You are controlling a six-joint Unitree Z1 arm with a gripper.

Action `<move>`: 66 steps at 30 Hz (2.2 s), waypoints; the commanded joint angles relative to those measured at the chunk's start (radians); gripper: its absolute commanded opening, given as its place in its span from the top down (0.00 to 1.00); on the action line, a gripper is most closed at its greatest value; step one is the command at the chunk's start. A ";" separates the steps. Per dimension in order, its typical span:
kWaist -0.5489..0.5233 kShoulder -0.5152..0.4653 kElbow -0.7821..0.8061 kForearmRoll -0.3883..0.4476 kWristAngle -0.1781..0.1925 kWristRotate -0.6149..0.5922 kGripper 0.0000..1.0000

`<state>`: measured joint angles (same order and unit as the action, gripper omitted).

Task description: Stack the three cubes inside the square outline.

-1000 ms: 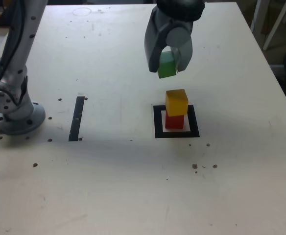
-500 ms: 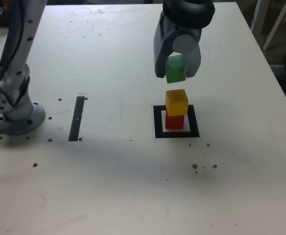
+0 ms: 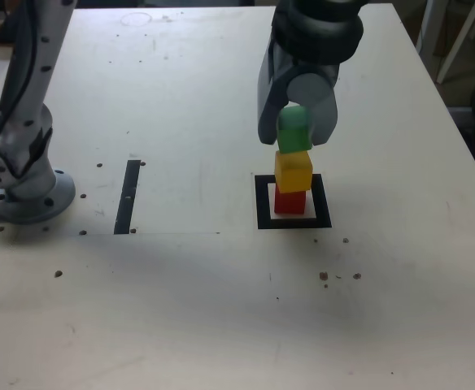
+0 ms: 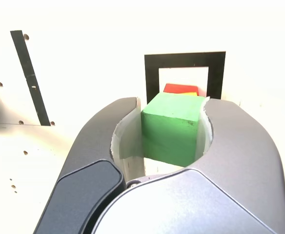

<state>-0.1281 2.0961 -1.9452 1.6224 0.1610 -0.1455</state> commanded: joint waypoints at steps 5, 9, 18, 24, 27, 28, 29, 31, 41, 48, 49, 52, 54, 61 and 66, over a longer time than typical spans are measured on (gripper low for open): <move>-0.010 -0.001 0.008 0.016 -0.001 -0.009 0.67; -0.010 0.001 0.010 0.016 -0.002 -0.009 0.67; -0.016 0.003 0.011 0.014 -0.009 -0.011 0.38; -0.019 0.004 0.018 0.013 -0.018 -0.008 0.02; -0.019 0.004 0.022 0.013 -0.018 -0.008 0.01; -0.019 0.003 0.023 0.013 -0.018 -0.008 0.01; -0.019 0.003 0.023 0.013 -0.018 -0.008 0.01; -0.019 -0.001 0.022 0.013 -0.015 -0.008 0.01; -0.019 -0.114 0.068 0.010 0.041 -0.042 0.01; -0.019 -0.256 0.221 0.004 0.053 -0.079 0.01; -0.019 -0.277 0.251 0.003 0.051 -0.085 0.01; -0.020 -0.348 0.361 -0.007 0.044 -0.101 0.01; -0.022 -0.398 0.446 -0.023 0.038 -0.111 0.01; -0.031 -0.529 0.726 -0.144 0.019 -0.123 0.01; -0.048 -0.579 0.873 -0.240 0.005 -0.126 0.00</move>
<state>-0.1694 1.5344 -1.1436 1.4040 0.1688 -0.2683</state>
